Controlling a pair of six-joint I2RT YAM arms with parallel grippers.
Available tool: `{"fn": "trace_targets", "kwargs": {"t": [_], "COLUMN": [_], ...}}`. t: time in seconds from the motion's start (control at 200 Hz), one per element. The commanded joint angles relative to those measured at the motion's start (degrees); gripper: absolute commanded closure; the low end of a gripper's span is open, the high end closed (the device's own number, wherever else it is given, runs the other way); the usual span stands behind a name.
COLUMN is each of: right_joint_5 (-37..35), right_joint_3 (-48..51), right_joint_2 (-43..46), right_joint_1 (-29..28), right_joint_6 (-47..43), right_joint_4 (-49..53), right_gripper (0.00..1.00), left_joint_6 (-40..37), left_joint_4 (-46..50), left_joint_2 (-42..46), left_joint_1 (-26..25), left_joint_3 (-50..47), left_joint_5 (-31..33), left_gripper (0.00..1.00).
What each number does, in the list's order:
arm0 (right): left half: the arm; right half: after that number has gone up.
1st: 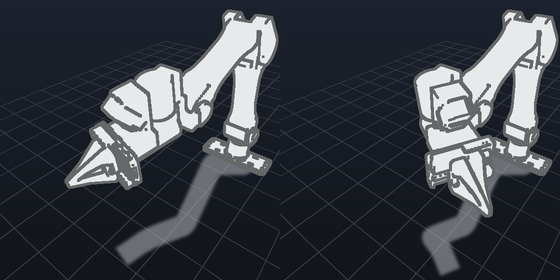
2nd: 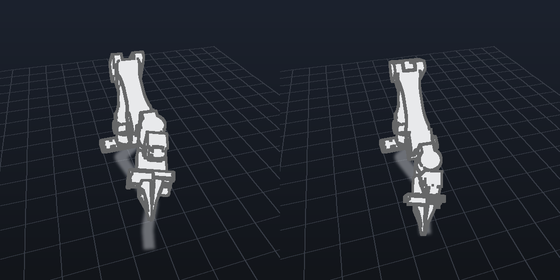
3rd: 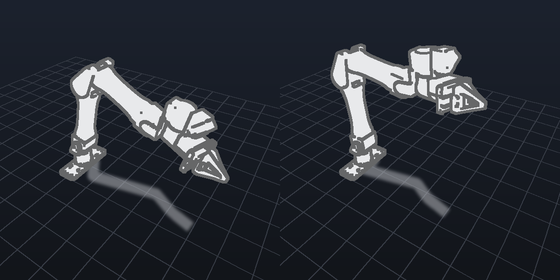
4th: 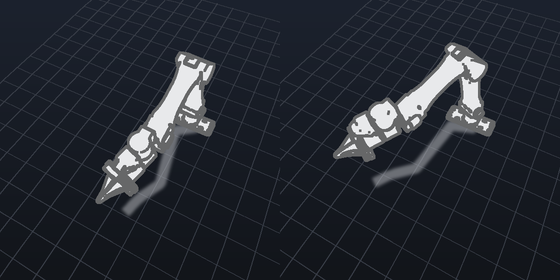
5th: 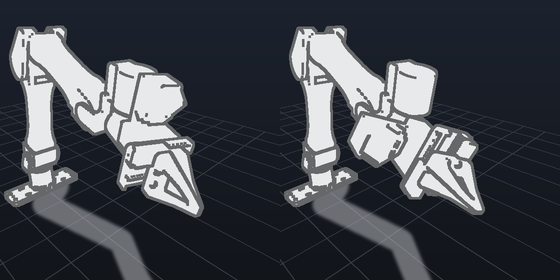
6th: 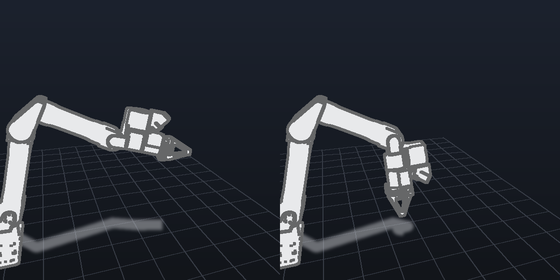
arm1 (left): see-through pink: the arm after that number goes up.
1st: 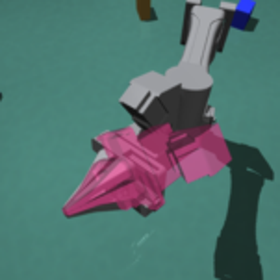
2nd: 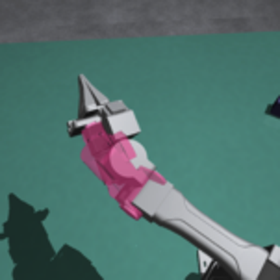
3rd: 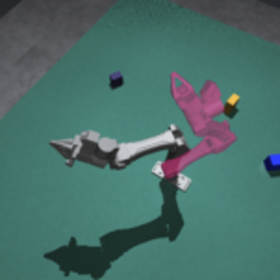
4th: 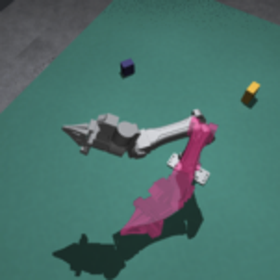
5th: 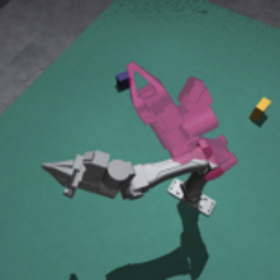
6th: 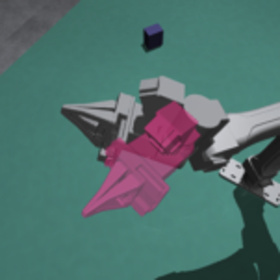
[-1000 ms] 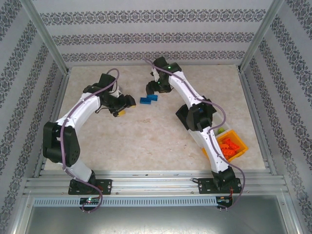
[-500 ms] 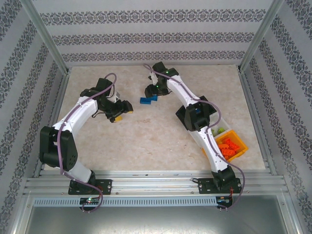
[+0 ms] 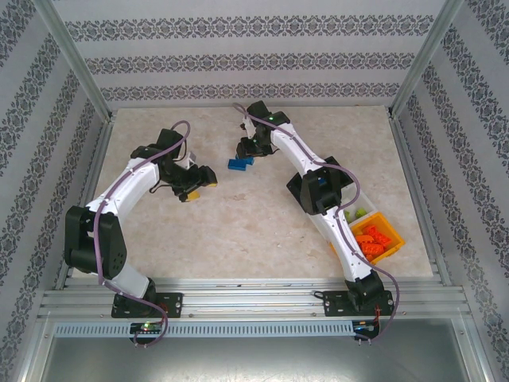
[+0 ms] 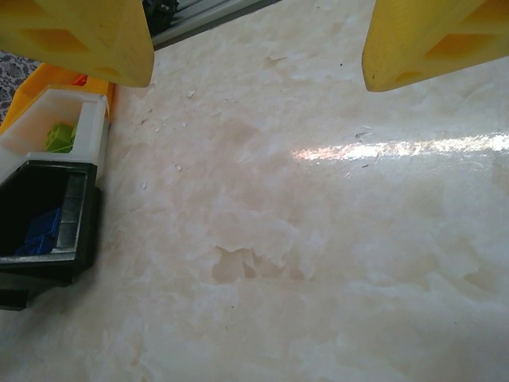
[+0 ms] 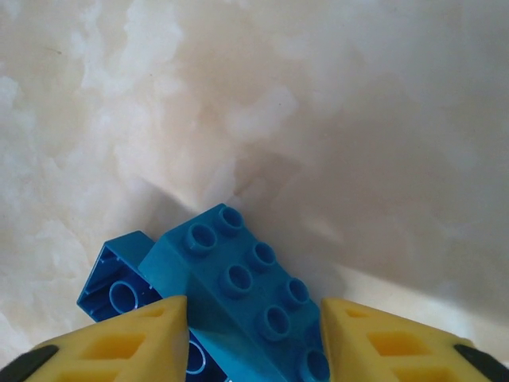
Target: Sort the legos into containers by color
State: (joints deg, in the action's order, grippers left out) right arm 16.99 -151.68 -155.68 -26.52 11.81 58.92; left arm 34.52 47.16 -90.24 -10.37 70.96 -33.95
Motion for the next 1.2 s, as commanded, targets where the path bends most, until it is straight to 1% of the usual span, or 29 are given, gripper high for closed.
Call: {"fn": "trace_targets", "kwargs": {"t": [0.0, 0.115, 0.225, 0.275, 0.335, 0.39, 0.41, 0.445, 0.505, 0.59, 0.675, 0.849, 0.994, 1.104, 1.194], "right_joint_5": [-1.55, 0.99, 3.29, 2.82, 1.11, -0.89, -1.94, -3.51, -6.38, -7.35, -7.15, -10.35, -14.87, -16.97, -18.60], "right_joint_3": [5.61, 14.14, 27.48, 32.53, 35.61, 35.82, 35.42, 34.16, 30.57, 25.31, 23.33, 25.79, 27.40, 28.24, 28.69], "right_joint_2": [2.73, 9.23, 18.63, 22.41, 25.02, 25.42, 25.27, 24.52, 22.27, 18.57, 16.62, 16.02, 15.28, 14.44, 13.68], "right_joint_1": [-0.71, -1.62, -3.54, -3.97, -4.06, -4.14, -4.23, -4.42, -4.87, -5.33, -6.27, -9.17, -10.52, -10.98, -11.17], "right_joint_6": [-0.62, -2.79, -4.59, -3.50, -0.80, 1.72, 2.11, 2.08, 1.41, -0.48, -2.55, -4.85, -5.14, -4.64, -3.26], "right_joint_4": [4.85, 6.12, 3.93, 1.93, 0.49, 0.19, 0.37, 1.13, 3.89, 7.53, 9.22, 9.96, 9.63, 8.01, 7.44], "right_gripper": [0.60, 0.66, 0.67, 0.65, 0.58, 0.42, 0.38, 0.35, 0.33, 0.33, 0.33, 0.34, 0.35, 0.39, 0.47], "left_joint_6": [-0.75, 0.17, 0.37, 0.33, 0.58, 0.93, 1.03, 1.15, 1.41, 1.52, 1.01, 1.46, 2.47, 2.48, 2.17], "left_joint_4": [-0.55, -2.21, -3.25, -3.53, -4.01, -4.70, -4.88, -5.12, -5.45, -5.51, -4.83, -5.22, -6.03, -5.64, -4.95], "left_joint_2": [0.17, -0.55, -0.86, -0.97, -1.03, -1.18, -1.18, -1.26, -1.53, -1.47, -1.05, 0.57, 1.33, 1.62, 1.64], "left_joint_1": [0.78, 0.73, 0.74, 0.79, 0.75, 0.75, 0.73, 0.79, 0.74, 0.72, 0.77, 0.73, 0.77, 0.75, 0.73], "left_joint_3": [-1.32, -1.66, -1.70, -1.63, -1.77, -1.96, -1.96, -1.96, -1.89, -1.88, -1.91, -4.13, -5.18, -5.03, -4.72], "left_joint_5": [-1.47, -2.43, -2.28, -2.17, -2.08, -2.08, -2.21, -2.25, -2.51, -2.66, -2.27, -1.51, -1.79, -1.55, -1.53], "left_gripper": [0.30, 0.30, 0.30, 0.30, 0.30, 0.30, 0.30, 0.30, 0.29, 0.29, 0.29, 0.29, 0.29, 0.29, 0.29]}}
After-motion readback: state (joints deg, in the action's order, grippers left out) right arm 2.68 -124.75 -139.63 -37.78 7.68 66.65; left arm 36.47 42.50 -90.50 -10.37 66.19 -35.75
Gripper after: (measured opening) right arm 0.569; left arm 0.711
